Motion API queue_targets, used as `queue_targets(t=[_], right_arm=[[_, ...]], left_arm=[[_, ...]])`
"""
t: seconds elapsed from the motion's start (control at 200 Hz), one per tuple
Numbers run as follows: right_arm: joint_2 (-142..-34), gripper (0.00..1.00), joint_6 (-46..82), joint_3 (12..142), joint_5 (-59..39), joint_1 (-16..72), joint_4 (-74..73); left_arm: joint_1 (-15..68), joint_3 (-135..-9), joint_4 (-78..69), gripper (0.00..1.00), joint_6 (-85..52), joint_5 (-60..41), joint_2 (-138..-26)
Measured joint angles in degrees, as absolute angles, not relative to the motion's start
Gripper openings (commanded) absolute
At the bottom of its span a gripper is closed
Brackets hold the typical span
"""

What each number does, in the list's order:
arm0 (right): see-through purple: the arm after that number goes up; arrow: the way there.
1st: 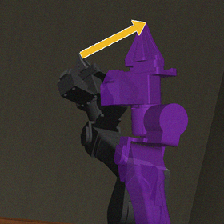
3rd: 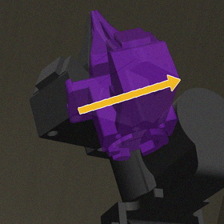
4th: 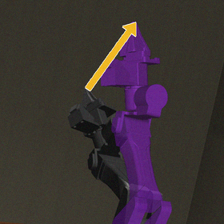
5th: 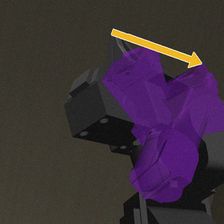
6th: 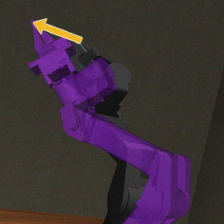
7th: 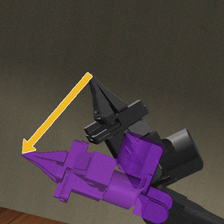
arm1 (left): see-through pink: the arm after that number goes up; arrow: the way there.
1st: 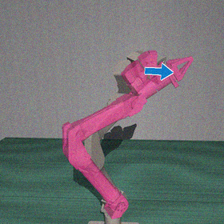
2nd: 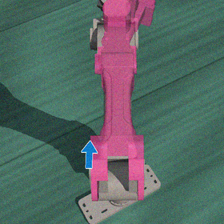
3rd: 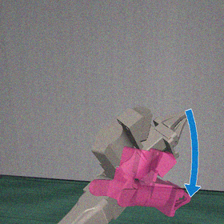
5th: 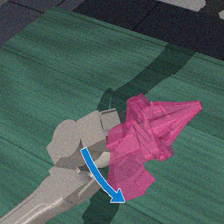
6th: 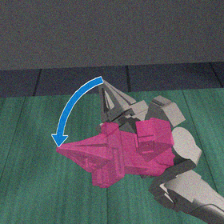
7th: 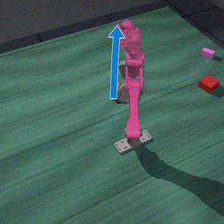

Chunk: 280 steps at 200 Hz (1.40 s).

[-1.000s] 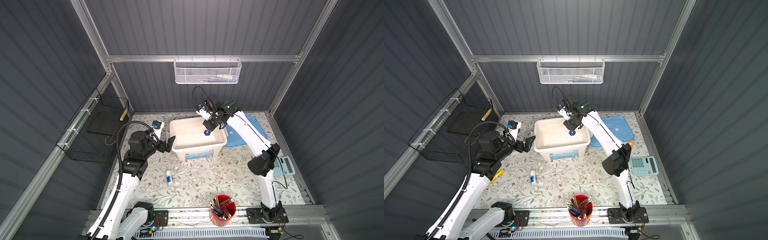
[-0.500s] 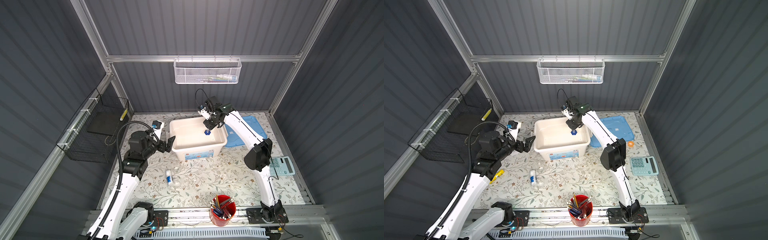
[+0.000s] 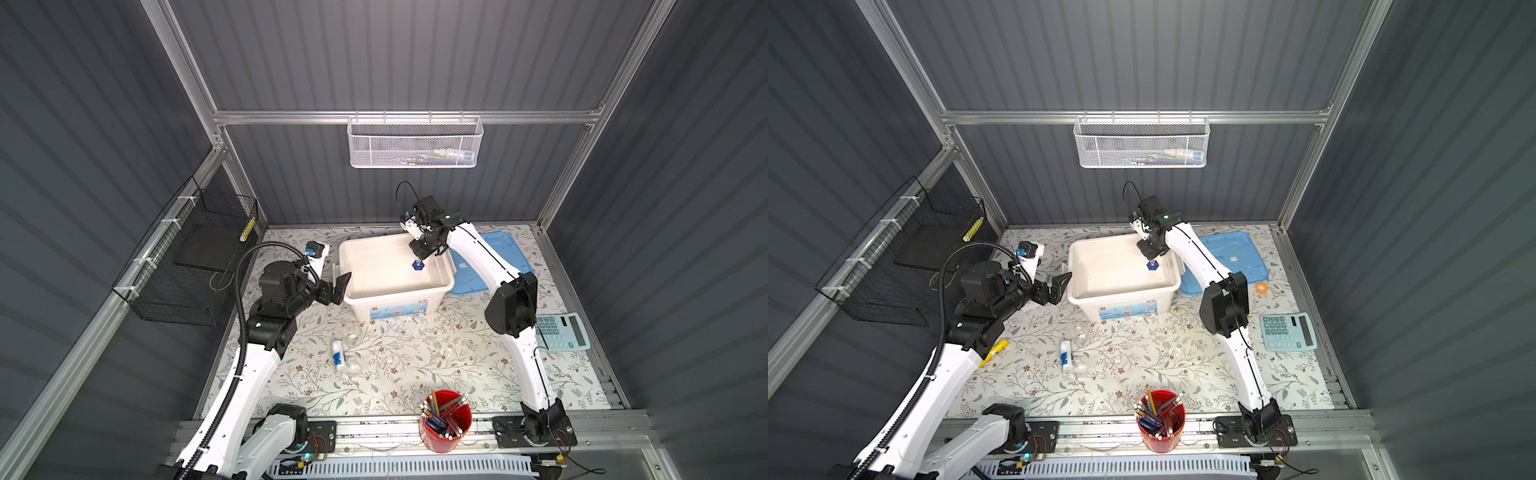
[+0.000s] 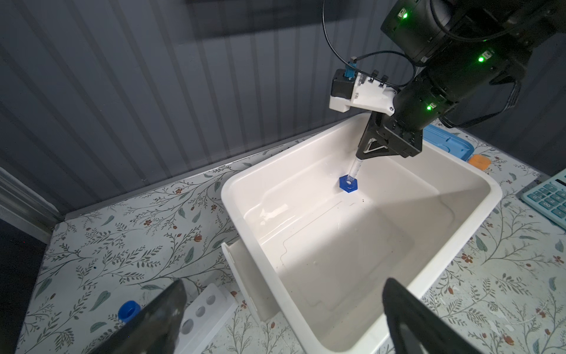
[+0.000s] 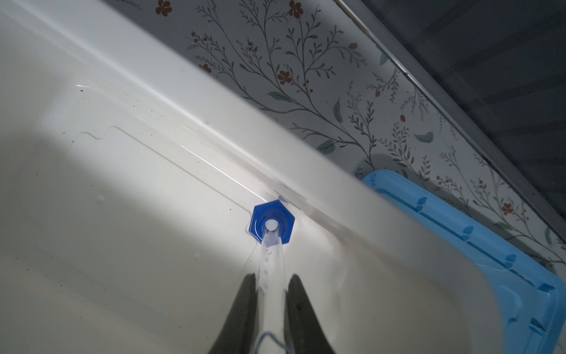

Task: Organize the chemistry lab equipment

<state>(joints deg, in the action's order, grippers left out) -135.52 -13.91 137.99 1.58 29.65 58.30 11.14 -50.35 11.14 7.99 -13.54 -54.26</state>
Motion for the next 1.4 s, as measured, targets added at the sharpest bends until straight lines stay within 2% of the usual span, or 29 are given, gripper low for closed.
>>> queue_targets(t=[1.401], right_arm=[[-137.8, 0.16, -14.0, 135.0, 1.0, 29.6, 55.6]], left_arm=[[11.1, -50.3, 11.4, 1.0, 8.4, -13.1, -55.3]])
